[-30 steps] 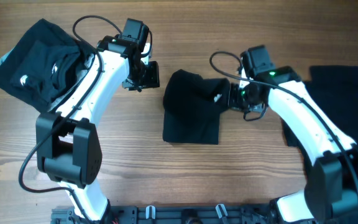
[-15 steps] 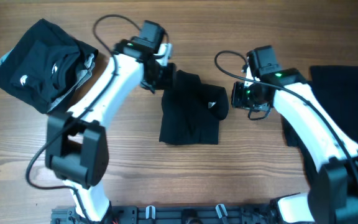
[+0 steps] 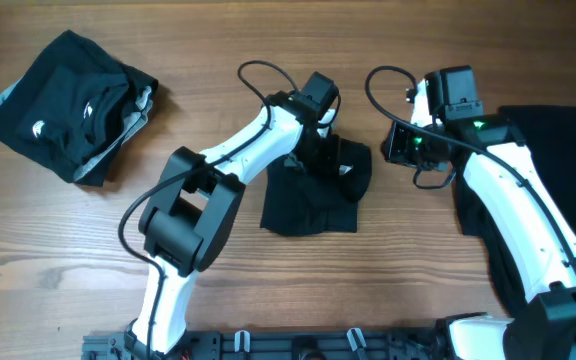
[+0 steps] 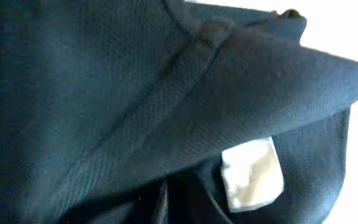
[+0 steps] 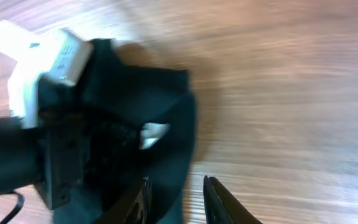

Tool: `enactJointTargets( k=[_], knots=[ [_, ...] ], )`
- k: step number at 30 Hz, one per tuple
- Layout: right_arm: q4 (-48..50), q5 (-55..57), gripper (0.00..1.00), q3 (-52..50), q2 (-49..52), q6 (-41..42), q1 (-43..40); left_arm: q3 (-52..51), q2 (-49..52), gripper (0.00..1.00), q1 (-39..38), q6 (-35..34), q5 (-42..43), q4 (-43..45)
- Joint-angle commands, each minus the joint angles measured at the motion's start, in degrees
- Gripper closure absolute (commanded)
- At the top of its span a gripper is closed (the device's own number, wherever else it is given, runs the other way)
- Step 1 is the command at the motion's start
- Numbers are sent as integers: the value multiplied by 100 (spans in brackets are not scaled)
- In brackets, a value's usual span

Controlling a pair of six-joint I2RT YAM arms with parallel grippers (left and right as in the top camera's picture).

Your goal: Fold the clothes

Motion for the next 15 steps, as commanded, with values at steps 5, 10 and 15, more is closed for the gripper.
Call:
enactJointTargets(
  k=[5,10,15],
  knots=[
    [470,-2249,69,42,-11,-1541,610,490,-1825,48,1362,4,-726,-590],
    [503,-1080,80,-24,791,-1644,1357,483,-1897,60,2197,243,-787,-1187],
    [496,225,89,-24,2074,-658,1132,483,-1882,57,2330,1056,-717,-1971]
  ],
)
